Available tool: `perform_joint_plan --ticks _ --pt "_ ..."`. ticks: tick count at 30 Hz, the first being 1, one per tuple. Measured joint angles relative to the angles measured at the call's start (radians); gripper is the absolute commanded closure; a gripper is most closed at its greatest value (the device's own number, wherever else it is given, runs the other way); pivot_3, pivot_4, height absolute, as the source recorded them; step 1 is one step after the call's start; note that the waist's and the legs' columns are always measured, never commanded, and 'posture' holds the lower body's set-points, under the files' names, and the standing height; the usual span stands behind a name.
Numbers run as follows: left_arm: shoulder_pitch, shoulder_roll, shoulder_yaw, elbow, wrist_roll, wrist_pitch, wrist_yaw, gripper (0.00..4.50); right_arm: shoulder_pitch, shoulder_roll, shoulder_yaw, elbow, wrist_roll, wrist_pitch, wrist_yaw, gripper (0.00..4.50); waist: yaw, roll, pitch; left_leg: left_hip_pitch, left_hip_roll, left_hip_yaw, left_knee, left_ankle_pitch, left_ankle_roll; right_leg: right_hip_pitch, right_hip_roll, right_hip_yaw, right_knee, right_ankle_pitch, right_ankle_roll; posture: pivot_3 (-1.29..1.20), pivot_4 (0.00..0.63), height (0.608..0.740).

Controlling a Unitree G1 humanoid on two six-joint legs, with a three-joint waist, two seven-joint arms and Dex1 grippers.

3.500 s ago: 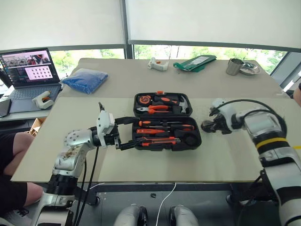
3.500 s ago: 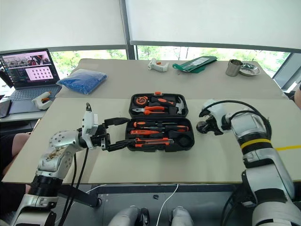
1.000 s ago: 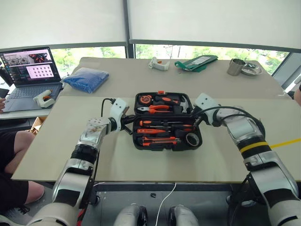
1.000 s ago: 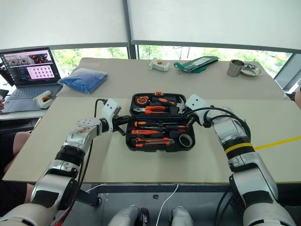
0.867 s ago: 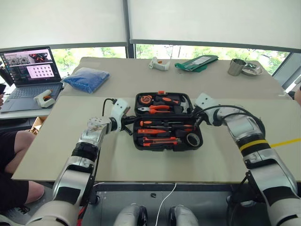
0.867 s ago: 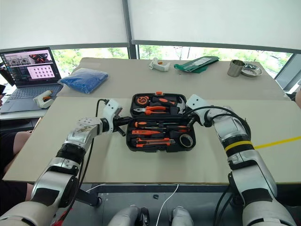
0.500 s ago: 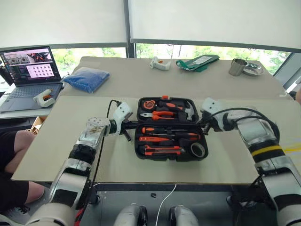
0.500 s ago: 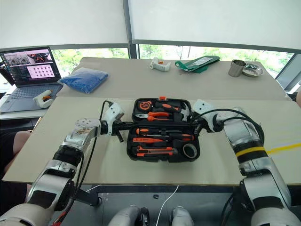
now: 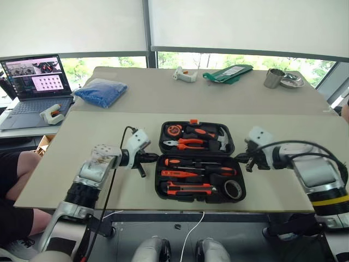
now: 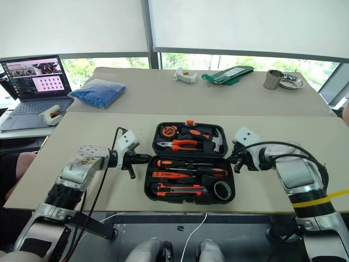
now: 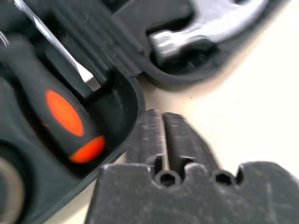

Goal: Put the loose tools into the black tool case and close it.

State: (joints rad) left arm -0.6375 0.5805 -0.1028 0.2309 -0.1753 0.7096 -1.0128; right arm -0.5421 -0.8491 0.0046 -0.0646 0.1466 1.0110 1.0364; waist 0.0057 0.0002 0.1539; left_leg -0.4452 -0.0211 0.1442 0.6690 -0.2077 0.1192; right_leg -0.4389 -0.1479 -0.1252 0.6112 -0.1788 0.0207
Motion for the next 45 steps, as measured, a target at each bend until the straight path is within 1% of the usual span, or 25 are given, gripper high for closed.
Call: perform_joint_plan --ticks 1,2,3,4,5,7,8,9,11,12,13,16,20,22,23,24,25,26,32,33,34,37,38,42,45 --pt "-0.030 0.007 0.037 0.008 -0.037 0.100 0.003 2.53 -0.004 -0.021 -0.029 -0.020 0.032 0.068 -0.001 2.61 0.004 0.000 0.000 0.000 0.000 0.000 0.001 0.000 0.000 -0.001 0.000 -0.001 0.000 -0.001 0.001 0.00 0.150 0.740" --pt "-0.046 0.010 0.057 0.010 -0.055 0.143 0.005 2.23 -0.011 -0.025 -0.039 -0.029 0.045 0.098 -0.001 2.32 0.005 0.000 0.000 0.000 0.000 -0.001 0.001 0.000 0.000 -0.001 0.000 -0.001 -0.001 -0.002 0.004 0.00 0.150 0.740" --pt "-0.089 0.010 0.082 0.015 -0.093 0.239 0.005 1.84 -0.036 -0.020 -0.057 -0.039 0.078 0.176 -0.010 1.94 0.006 0.000 0.000 0.000 0.000 -0.001 0.002 -0.001 0.001 -0.001 0.000 -0.001 0.000 -0.004 0.007 0.00 0.150 0.740" --pt "-0.119 0.009 0.086 0.015 -0.117 0.297 0.004 1.56 -0.054 -0.014 -0.059 -0.045 0.097 0.222 -0.018 1.67 0.007 0.000 0.000 0.000 0.000 -0.001 0.002 -0.001 0.001 -0.001 0.000 -0.001 0.000 -0.004 0.008 0.00 0.150 0.740" --pt "-0.159 0.009 0.083 0.015 -0.149 0.381 -0.005 1.14 -0.088 -0.001 -0.055 -0.043 0.117 0.288 -0.032 1.29 0.007 0.000 0.000 0.000 -0.001 -0.001 0.003 -0.001 0.001 0.000 0.000 0.000 0.000 -0.004 0.008 0.00 0.150 0.740" --pt "-0.213 0.003 0.062 0.024 -0.177 0.478 -0.005 0.44 -0.142 0.011 -0.037 -0.027 0.140 0.373 -0.060 0.59 0.007 0.000 0.000 0.000 -0.001 -0.001 0.004 -0.001 0.002 0.000 0.000 0.000 0.000 -0.003 0.008 0.00 0.150 0.740" --pt "-0.252 -0.022 0.061 0.057 -0.176 0.500 0.023 0.11 -0.182 0.027 -0.028 0.001 0.143 0.403 -0.083 0.27 0.007 0.000 0.000 0.000 -0.001 -0.002 0.004 -0.001 0.002 0.000 0.000 0.000 0.000 -0.003 0.007 0.00 0.150 0.740" --pt "-0.290 -0.059 0.063 0.106 -0.166 0.503 0.067 0.00 -0.223 0.048 -0.019 0.031 0.143 0.423 -0.110 0.06 0.008 0.000 0.000 0.000 -0.001 -0.002 0.004 -0.001 0.002 0.000 0.000 0.000 0.000 -0.003 0.007 0.00 0.150 0.740" --pt "-0.336 -0.116 0.063 0.186 -0.143 0.484 0.135 0.00 -0.271 0.078 0.010 0.083 0.139 0.426 -0.154 0.06 0.008 -0.001 0.000 0.000 -0.001 -0.001 0.004 -0.001 0.002 0.000 0.000 0.000 0.000 0.001 0.002 0.00 0.150 0.740" --pt "-0.348 -0.133 0.060 0.223 -0.136 0.463 0.155 0.00 -0.292 0.088 0.036 0.121 0.130 0.420 -0.183 0.06 0.007 -0.001 0.000 -0.001 -0.002 -0.001 0.004 -0.001 0.002 0.000 0.000 0.001 0.001 0.001 0.002 0.00 0.150 0.740" --pt "-0.360 -0.148 0.055 0.267 -0.125 0.439 0.172 0.00 -0.319 0.115 0.045 0.188 0.098 0.398 -0.238 0.06 0.004 -0.001 0.000 -0.001 -0.002 0.000 0.004 -0.001 0.001 0.000 0.000 0.001 0.001 0.002 0.001 0.00 0.150 0.740" --pt "-0.380 -0.172 0.031 0.347 -0.099 0.374 0.192 0.00 -0.355 0.156 0.058 0.319 0.059 0.355 -0.323 0.06 0.002 -0.001 0.000 -0.002 -0.002 0.001 0.002 -0.001 0.001 -0.001 0.000 0.001 0.002 0.002 0.001 0.00 0.150 0.740" --pt "-0.404 -0.187 0.012 0.417 -0.077 0.324 0.199 0.00 -0.401 0.189 0.073 0.407 0.058 0.344 -0.354 0.06 -0.007 -0.001 0.000 -0.002 -0.003 0.002 -0.001 -0.001 0.001 -0.001 0.002 -0.001 0.002 0.002 0.001 0.00 0.150 0.740" --pt "-0.417 -0.192 0.007 0.423 -0.071 0.310 0.198 0.52 -0.417 0.193 0.082 0.429 0.058 0.342 -0.364 0.00 -0.010 -0.001 0.000 -0.002 -0.003 0.002 -0.001 -0.001 0.001 -0.001 0.002 -0.001 0.002 0.002 0.001 0.00 0.150 0.740" --pt "-0.423 -0.192 0.007 0.430 -0.069 0.301 0.198 0.69 -0.424 0.196 0.082 0.447 0.057 0.335 -0.373 0.00 -0.012 -0.001 0.000 -0.002 -0.003 0.002 -0.002 -0.001 0.001 -0.001 0.002 -0.001 0.001 0.002 0.001 0.00 0.150 0.740" --pt "-0.424 -0.192 0.007 0.434 -0.066 0.297 0.198 1.06 -0.425 0.200 0.080 0.460 0.056 0.330 -0.384 0.00 -0.015 -0.001 0.000 -0.002 -0.003 0.002 -0.002 -0.001 0.001 -0.001 0.002 -0.001 0.001 0.002 0.001 0.00 0.150 0.740" --pt "-0.424 -0.191 0.007 0.440 -0.063 0.296 0.198 1.34 -0.427 0.208 0.075 0.480 0.053 0.325 -0.398 0.50 -0.018 -0.001 0.000 -0.001 -0.003 0.002 -0.002 -0.001 0.001 0.000 0.002 -0.002 0.001 0.002 0.001 0.00 0.150 0.740" --pt "-0.424 -0.192 0.007 0.448 -0.060 0.294 0.201 1.78 -0.428 0.212 0.075 0.507 0.052 0.321 -0.408 0.67 -0.020 -0.001 0.000 -0.001 -0.003 0.002 -0.002 0.000 0.001 -0.001 0.002 -0.002 0.002 0.002 0.001 0.00 0.150 0.740" --pt "-0.425 -0.190 0.015 0.454 -0.059 0.294 0.206 3.99 -0.461 0.237 0.081 0.573 0.063 0.315 -0.407 2.72 -0.017 -0.001 0.000 -0.001 -0.004 0.002 -0.001 0.000 0.000 0.000 0.001 -0.001 0.002 0.002 0.001 0.00 0.150 0.740" --pt "-0.427 -0.188 0.019 0.454 -0.059 0.294 0.206 4.25 -0.465 0.240 0.081 0.581 0.065 0.315 -0.407 2.97 -0.016 -0.001 0.000 -0.001 -0.004 0.002 -0.001 0.000 0.000 0.000 0.001 -0.001 0.002 0.002 0.001 0.00 0.150 0.740" --pt "-0.428 -0.188 0.020 0.454 -0.058 0.294 0.207 4.50 -0.472 0.247 0.080 0.594 0.068 0.315 -0.407 3.40 -0.016 -0.001 0.000 0.000 -0.005 0.002 -0.001 0.000 0.000 0.000 0.001 -0.001 0.002 0.002 0.001 0.00 0.150 0.740" --pt "-0.430 -0.188 0.020 0.456 -0.058 0.294 0.211 4.50 -0.491 0.269 0.068 0.631 0.071 0.315 -0.412 4.36 -0.017 -0.001 0.000 0.000 -0.005 0.002 -0.001 0.000 -0.001 0.000 0.001 0.000 0.002 0.002 0.002 0.00 0.150 0.740" --pt "-0.430 -0.188 0.021 0.458 -0.058 0.294 0.213 4.50 -0.497 0.271 0.056 0.645 0.073 0.315 -0.413 4.48 -0.017 -0.001 0.000 0.000 -0.005 0.002 -0.001 0.000 -0.001 0.000 0.001 -0.001 0.002 0.002 0.002 0.00 0.150 0.740" --pt "-0.423 -0.195 0.051 0.461 -0.063 0.294 0.226 4.50 -0.487 0.289 0.016 0.639 0.075 0.309 -0.435 4.48 -0.019 -0.001 0.000 0.000 -0.005 0.002 -0.001 0.001 -0.002 0.000 0.001 0.000 0.003 0.003 0.002 0.00 0.150 0.740" --pt "-0.390 -0.207 0.105 0.453 -0.074 0.253 0.242 4.50 -0.415 0.294 -0.011 0.548 0.078 0.248 -0.437 4.48 -0.020 -0.001 0.000 0.001 -0.005 0.002 -0.003 0.003 -0.006 0.000 0.000 0.001 0.002 0.004 0.003 0.00 0.150 0.740"
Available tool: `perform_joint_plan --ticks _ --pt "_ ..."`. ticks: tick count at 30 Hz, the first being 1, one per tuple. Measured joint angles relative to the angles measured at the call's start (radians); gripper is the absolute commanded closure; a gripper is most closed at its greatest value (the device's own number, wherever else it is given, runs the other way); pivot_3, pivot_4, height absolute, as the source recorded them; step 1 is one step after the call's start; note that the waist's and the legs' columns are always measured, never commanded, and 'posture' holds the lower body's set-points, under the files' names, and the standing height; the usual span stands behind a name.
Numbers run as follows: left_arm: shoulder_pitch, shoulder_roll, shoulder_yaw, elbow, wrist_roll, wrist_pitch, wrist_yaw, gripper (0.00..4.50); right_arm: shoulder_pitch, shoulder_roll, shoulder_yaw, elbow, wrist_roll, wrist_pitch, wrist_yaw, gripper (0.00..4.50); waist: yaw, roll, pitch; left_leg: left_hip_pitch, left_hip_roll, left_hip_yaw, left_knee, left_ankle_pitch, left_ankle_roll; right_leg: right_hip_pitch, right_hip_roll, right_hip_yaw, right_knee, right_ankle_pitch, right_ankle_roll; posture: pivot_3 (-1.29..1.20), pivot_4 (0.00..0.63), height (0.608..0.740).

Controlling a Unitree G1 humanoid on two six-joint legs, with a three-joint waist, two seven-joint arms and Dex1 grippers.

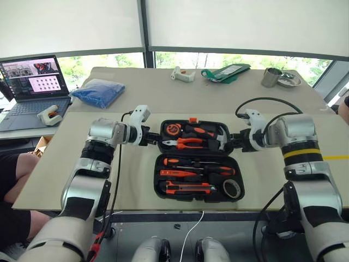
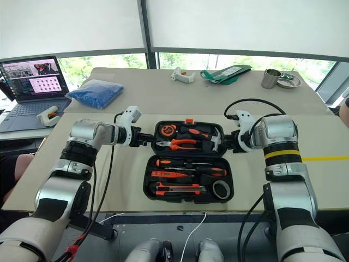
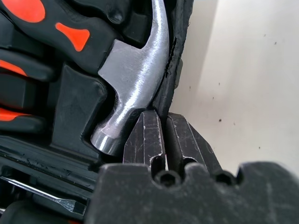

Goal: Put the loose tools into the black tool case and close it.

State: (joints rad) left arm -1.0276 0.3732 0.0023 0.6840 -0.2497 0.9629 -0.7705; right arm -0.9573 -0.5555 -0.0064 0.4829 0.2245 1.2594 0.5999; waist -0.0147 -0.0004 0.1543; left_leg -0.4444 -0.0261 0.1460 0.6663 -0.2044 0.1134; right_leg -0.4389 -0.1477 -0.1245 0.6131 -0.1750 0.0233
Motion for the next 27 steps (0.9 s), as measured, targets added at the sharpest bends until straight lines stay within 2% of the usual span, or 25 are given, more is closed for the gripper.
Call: perform_joint_plan --ticks 5,7,12,16,20,22,23,27 --pt "0.167 -0.021 0.079 -0.147 -0.050 -0.175 -0.015 4.50 0.203 -0.022 -0.011 -0.248 0.003 -0.228 0.025 4.48 0.003 0.000 0.000 0.000 0.000 0.000 -0.002 0.001 -0.002 -0.001 -0.001 0.002 0.000 0.001 0.000 0.00 0.150 0.740" --pt "0.271 -0.027 0.099 -0.242 -0.070 -0.311 -0.054 4.50 0.349 -0.050 -0.034 -0.398 -0.005 -0.416 0.063 4.48 0.005 0.000 0.000 0.000 -0.001 0.001 -0.005 0.001 -0.002 -0.002 -0.001 0.001 -0.001 0.001 -0.001 0.00 0.150 0.740" --pt "0.443 -0.029 0.123 -0.417 -0.097 -0.529 -0.116 4.50 0.598 -0.063 -0.104 -0.598 -0.021 -0.758 0.083 4.48 0.002 0.000 0.000 0.000 0.000 0.002 -0.007 0.002 -0.002 -0.001 0.002 -0.001 -0.002 0.000 -0.001 0.00 0.150 0.740" --pt "0.586 -0.034 0.112 -0.516 -0.085 -0.771 -0.160 4.50 0.801 -0.114 -0.108 -0.637 -0.123 -1.142 0.091 4.48 0.005 0.000 0.000 0.003 0.000 0.003 -0.007 0.001 -0.002 0.001 0.002 0.000 -0.003 -0.003 0.003 0.00 0.150 0.740" --pt "0.698 -0.009 0.104 -0.567 -0.077 -0.954 -0.219 4.50 0.931 -0.173 -0.098 -0.557 -0.254 -1.585 0.056 4.48 0.004 0.000 0.000 0.006 0.001 0.004 -0.007 0.001 -0.002 0.003 0.001 0.001 -0.003 -0.007 0.006 0.00 0.150 0.740" --pt "0.759 0.004 0.099 -0.569 -0.064 -1.079 -0.254 3.79 0.956 -0.193 -0.088 -0.493 -0.354 -1.775 -0.015 3.72 0.003 0.000 0.000 0.010 0.003 0.004 -0.007 0.001 -0.002 0.002 0.000 0.002 -0.003 -0.008 0.005 0.00 0.150 0.740" --pt "0.777 0.011 0.095 -0.566 -0.063 -1.119 -0.272 3.54 0.966 -0.203 -0.088 -0.480 -0.381 -1.811 -0.027 3.45 0.003 0.000 0.000 0.011 0.004 0.004 -0.007 0.001 -0.002 0.003 0.000 0.003 -0.003 -0.010 0.002 0.00 0.150 0.740" --pt "0.845 0.091 0.092 -0.444 -0.029 -1.323 -0.369 2.00 1.050 -0.236 -0.070 -0.375 -0.482 -1.936 -0.060 1.99 0.009 -0.001 -0.001 0.012 0.006 0.004 -0.007 0.001 -0.002 0.002 0.001 0.004 -0.001 -0.014 -0.006 0.00 0.150 0.740"
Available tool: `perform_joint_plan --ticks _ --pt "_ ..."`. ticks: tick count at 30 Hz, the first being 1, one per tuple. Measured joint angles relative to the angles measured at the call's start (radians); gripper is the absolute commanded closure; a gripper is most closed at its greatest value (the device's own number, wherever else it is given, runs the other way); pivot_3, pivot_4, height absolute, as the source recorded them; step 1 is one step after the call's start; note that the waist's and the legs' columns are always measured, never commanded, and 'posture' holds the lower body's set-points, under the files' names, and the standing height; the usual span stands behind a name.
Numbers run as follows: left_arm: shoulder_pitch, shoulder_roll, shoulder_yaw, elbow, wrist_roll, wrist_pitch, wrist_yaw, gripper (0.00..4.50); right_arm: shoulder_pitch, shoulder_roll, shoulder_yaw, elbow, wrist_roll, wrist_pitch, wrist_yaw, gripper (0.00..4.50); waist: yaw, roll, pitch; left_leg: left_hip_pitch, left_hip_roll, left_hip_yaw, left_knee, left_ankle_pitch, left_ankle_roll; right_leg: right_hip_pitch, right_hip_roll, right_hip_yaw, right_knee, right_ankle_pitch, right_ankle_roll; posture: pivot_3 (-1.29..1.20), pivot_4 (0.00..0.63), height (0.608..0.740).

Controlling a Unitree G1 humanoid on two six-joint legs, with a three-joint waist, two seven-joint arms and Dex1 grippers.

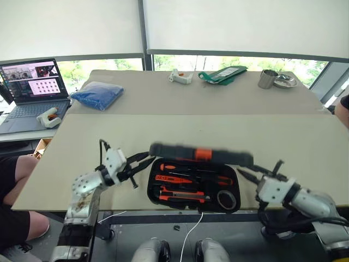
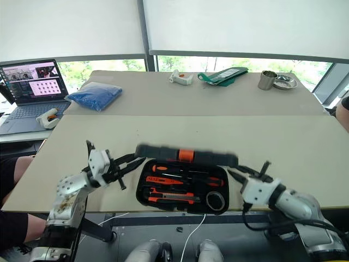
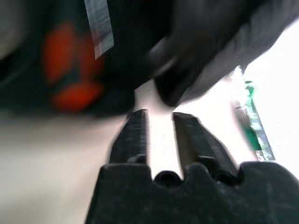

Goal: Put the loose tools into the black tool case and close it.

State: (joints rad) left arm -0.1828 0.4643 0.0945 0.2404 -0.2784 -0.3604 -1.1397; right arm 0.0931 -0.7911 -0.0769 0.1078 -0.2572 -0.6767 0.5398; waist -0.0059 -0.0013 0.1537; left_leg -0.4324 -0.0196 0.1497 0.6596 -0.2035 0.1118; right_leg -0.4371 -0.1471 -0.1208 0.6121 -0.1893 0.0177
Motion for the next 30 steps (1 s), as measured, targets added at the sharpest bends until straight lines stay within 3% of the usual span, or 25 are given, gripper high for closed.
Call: perform_joint_plan --ticks 3,5,8,10,11,12,16,19,22,30 --pt "-0.011 0.031 0.004 0.049 -0.001 -0.070 -0.031 1.02 0.017 -0.033 -0.016 0.007 -0.004 -0.040 -0.026 1.10 0.009 0.000 0.000 0.000 0.001 0.000 0.000 0.000 0.000 0.001 0.000 0.000 0.000 0.000 0.000 0.00 0.150 0.740" --pt "-0.022 0.067 0.009 0.073 -0.005 -0.083 -0.051 1.02 0.053 -0.054 -0.043 -0.003 0.033 -0.036 -0.017 1.10 0.018 0.000 0.000 0.000 0.001 -0.001 0.000 -0.001 0.001 0.001 0.000 0.000 -0.001 0.000 0.000 0.00 0.150 0.740" --pt "-0.060 0.091 0.022 0.128 -0.028 -0.047 -0.053 0.99 0.136 -0.061 -0.096 -0.033 0.190 0.070 0.042 1.76 0.029 0.000 0.000 0.000 0.000 -0.002 0.001 -0.003 0.005 0.002 0.000 -0.001 -0.002 0.000 0.000 0.00 0.150 0.740" --pt "-0.117 0.089 0.007 0.160 -0.028 -0.027 -0.056 0.99 0.205 -0.084 -0.128 -0.083 0.321 0.163 0.112 2.42 0.036 0.000 0.000 0.000 0.000 -0.002 0.001 -0.004 0.007 0.003 -0.001 -0.001 -0.002 0.000 0.000 0.00 0.150 0.740" --pt "-0.156 0.086 -0.006 0.174 -0.023 -0.014 -0.057 1.51 0.250 -0.101 -0.146 -0.123 0.393 0.221 0.160 2.81 0.039 0.000 0.000 0.000 0.000 -0.002 0.002 -0.004 0.008 0.005 -0.001 -0.002 -0.003 0.001 0.002 0.00 0.150 0.740" --pt "-0.186 0.079 -0.018 0.182 -0.021 -0.003 -0.057 1.64 0.280 -0.120 -0.157 -0.161 0.446 0.263 0.196 3.10 0.043 0.000 0.000 0.001 0.000 -0.002 0.002 -0.005 0.009 0.006 -0.001 -0.002 -0.004 0.002 0.003 0.00 0.150 0.740" --pt "-0.322 0.042 -0.080 0.253 0.012 0.022 -0.060 3.12 0.450 -0.186 -0.175 -0.354 0.598 0.432 0.360 4.48 0.046 0.000 0.000 0.005 0.001 -0.003 0.002 -0.011 0.019 0.012 0.000 -0.003 -0.008 0.005 0.009 0.00 0.150 0.740" --pt "-0.409 0.015 -0.128 0.331 0.058 0.038 -0.061 4.30 0.519 -0.210 -0.161 -0.463 0.631 0.519 0.430 4.50 0.046 -0.001 0.000 0.005 0.001 -0.003 0.002 -0.012 0.020 0.014 0.000 -0.003 -0.011 0.006 0.011 0.00 0.150 0.740" --pt "-0.477 -0.003 -0.175 0.410 0.115 0.037 -0.059 4.43 0.499 -0.199 -0.107 -0.515 0.622 0.564 0.449 4.50 0.043 -0.002 0.000 0.005 0.001 -0.003 0.002 -0.013 0.021 0.014 0.001 -0.003 -0.016 0.007 0.013 0.00 0.150 0.740" --pt "-0.526 -0.027 -0.227 0.510 0.161 0.078 -0.100 4.43 0.279 -0.137 0.074 -0.680 0.613 0.772 0.412 4.50 0.047 -0.004 0.001 0.002 0.000 -0.004 0.003 -0.010 0.017 0.013 0.000 -0.005 -0.018 0.008 0.014 0.00 0.150 0.740"
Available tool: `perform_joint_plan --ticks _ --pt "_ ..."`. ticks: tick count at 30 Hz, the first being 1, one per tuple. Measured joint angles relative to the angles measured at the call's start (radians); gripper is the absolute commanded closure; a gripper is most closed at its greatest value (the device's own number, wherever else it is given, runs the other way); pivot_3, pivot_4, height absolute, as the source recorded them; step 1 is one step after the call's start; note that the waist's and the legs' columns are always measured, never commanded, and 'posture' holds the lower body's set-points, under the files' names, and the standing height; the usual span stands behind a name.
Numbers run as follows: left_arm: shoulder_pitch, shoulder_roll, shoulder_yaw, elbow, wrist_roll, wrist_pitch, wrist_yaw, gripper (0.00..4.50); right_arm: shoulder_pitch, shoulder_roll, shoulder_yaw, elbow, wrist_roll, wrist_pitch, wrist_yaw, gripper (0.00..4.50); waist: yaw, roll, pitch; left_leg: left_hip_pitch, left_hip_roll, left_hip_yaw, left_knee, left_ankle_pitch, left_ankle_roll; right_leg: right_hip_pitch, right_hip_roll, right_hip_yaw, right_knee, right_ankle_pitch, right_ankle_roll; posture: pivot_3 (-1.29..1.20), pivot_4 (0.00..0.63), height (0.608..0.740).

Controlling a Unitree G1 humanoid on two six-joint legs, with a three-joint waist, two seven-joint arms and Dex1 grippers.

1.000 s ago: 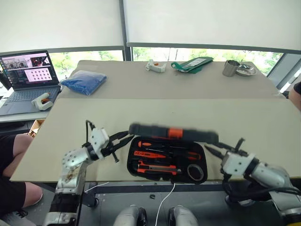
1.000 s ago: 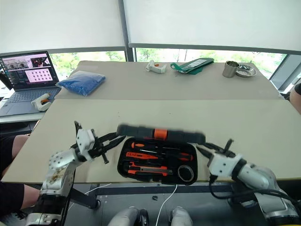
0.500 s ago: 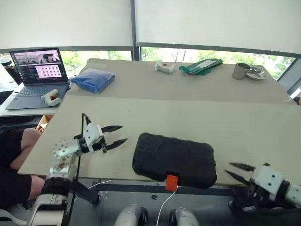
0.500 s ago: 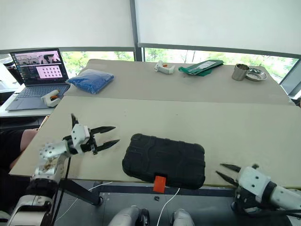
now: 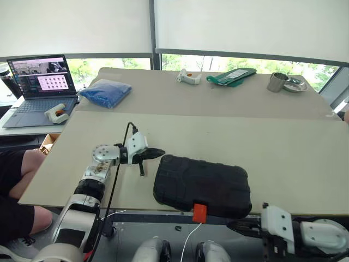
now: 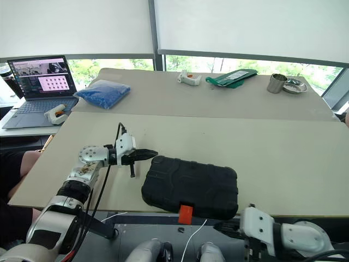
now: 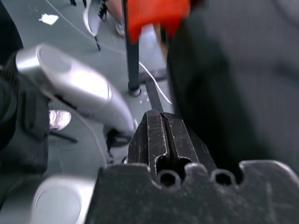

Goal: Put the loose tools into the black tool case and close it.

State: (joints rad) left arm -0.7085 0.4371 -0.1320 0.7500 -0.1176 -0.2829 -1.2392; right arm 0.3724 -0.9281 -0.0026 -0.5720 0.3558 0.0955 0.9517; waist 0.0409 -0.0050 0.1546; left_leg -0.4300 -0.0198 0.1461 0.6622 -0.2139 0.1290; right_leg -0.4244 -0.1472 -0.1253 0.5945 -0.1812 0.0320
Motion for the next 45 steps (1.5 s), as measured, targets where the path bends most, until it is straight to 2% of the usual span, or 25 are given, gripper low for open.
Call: perform_joint_plan --ticks 8,17,19,24,27,30,32,34,39,42,45 --pt "0.002 -0.002 0.006 0.012 0.002 0.053 0.032 4.43 -0.198 0.055 0.030 0.084 -0.048 0.076 -0.020 4.50 -0.005 -0.002 0.001 -0.001 0.000 0.000 0.004 -0.001 0.001 0.000 0.000 0.001 0.000 0.000 0.000 0.00 0.150 0.740" --pt "0.045 0.003 0.022 -0.062 -0.001 0.116 0.061 4.43 -0.412 0.157 0.040 0.287 -0.189 0.103 -0.139 4.50 -0.003 -0.002 0.001 -0.003 0.000 0.001 0.004 0.001 -0.001 -0.002 0.000 0.000 0.001 0.003 0.002 0.00 0.150 0.740" --pt "0.081 0.000 0.023 -0.129 -0.002 0.156 0.072 4.43 -0.433 0.179 0.037 0.333 -0.205 0.106 -0.161 4.50 -0.004 -0.002 0.001 -0.003 -0.001 0.001 0.004 0.000 -0.001 -0.002 -0.001 0.000 0.000 0.006 -0.004 0.00 0.150 0.740" --pt "0.152 -0.011 0.031 -0.263 -0.023 0.261 0.111 4.43 -0.478 0.212 0.030 0.435 -0.257 0.101 -0.216 4.50 -0.006 -0.001 0.001 -0.004 -0.002 0.001 0.004 0.000 -0.001 -0.003 -0.001 0.001 0.001 0.006 -0.004 0.00 0.150 0.740" --pt "0.151 0.014 0.071 -0.277 -0.058 0.312 0.127 4.43 -0.488 0.216 0.007 0.445 -0.254 0.089 -0.235 4.50 -0.010 -0.001 0.001 -0.004 0.000 0.001 0.004 0.002 -0.004 -0.004 0.000 0.000 0.001 0.003 0.001 0.00 0.150 0.740" --pt "0.126 0.082 0.135 -0.297 -0.137 0.357 0.059 4.43 -0.451 0.201 -0.070 0.435 -0.220 0.082 -0.226 4.50 -0.013 -0.001 0.001 -0.004 0.000 0.000 0.003 0.002 -0.005 -0.005 0.000 -0.001 0.002 0.002 0.000 0.00 0.150 0.740" --pt "0.078 0.078 0.152 -0.349 -0.200 0.419 0.021 4.43 -0.402 0.194 -0.107 0.418 -0.194 0.078 -0.201 4.50 -0.003 -0.001 0.001 -0.004 -0.001 0.000 0.003 0.002 -0.004 -0.004 0.000 0.000 0.002 0.002 0.000 0.00 0.150 0.740" --pt "0.023 0.031 0.116 -0.393 -0.212 0.473 0.008 4.43 -0.352 0.194 -0.126 0.386 -0.170 0.078 -0.183 4.50 0.007 -0.001 0.001 -0.004 -0.003 -0.001 0.003 0.002 -0.004 -0.001 -0.001 0.000 0.001 0.003 0.001 0.00 0.150 0.740" --pt "-0.104 -0.188 -0.090 -0.359 -0.115 0.475 0.045 4.43 -0.257 0.218 -0.174 0.304 -0.107 0.091 -0.174 4.50 0.005 -0.001 0.001 -0.005 -0.006 0.000 0.004 0.002 -0.003 0.001 -0.002 0.002 -0.002 0.006 0.006 0.00 0.150 0.740" --pt "-0.152 -0.236 -0.188 -0.250 0.008 0.404 0.111 4.43 -0.239 0.244 -0.180 0.262 -0.094 0.124 -0.198 4.50 -0.012 -0.001 0.001 -0.005 -0.003 0.000 0.004 0.002 -0.003 0.000 0.000 0.002 0.000 0.005 0.005 0.00 0.150 0.740" --pt "-0.198 -0.242 -0.253 -0.189 0.109 0.353 0.144 4.43 -0.249 0.269 -0.179 0.216 -0.072 0.159 -0.224 4.50 -0.014 0.003 -0.002 -0.001 0.000 -0.001 0.004 0.002 -0.004 0.001 0.001 0.000 0.001 0.003 0.002 0.00 0.150 0.740"
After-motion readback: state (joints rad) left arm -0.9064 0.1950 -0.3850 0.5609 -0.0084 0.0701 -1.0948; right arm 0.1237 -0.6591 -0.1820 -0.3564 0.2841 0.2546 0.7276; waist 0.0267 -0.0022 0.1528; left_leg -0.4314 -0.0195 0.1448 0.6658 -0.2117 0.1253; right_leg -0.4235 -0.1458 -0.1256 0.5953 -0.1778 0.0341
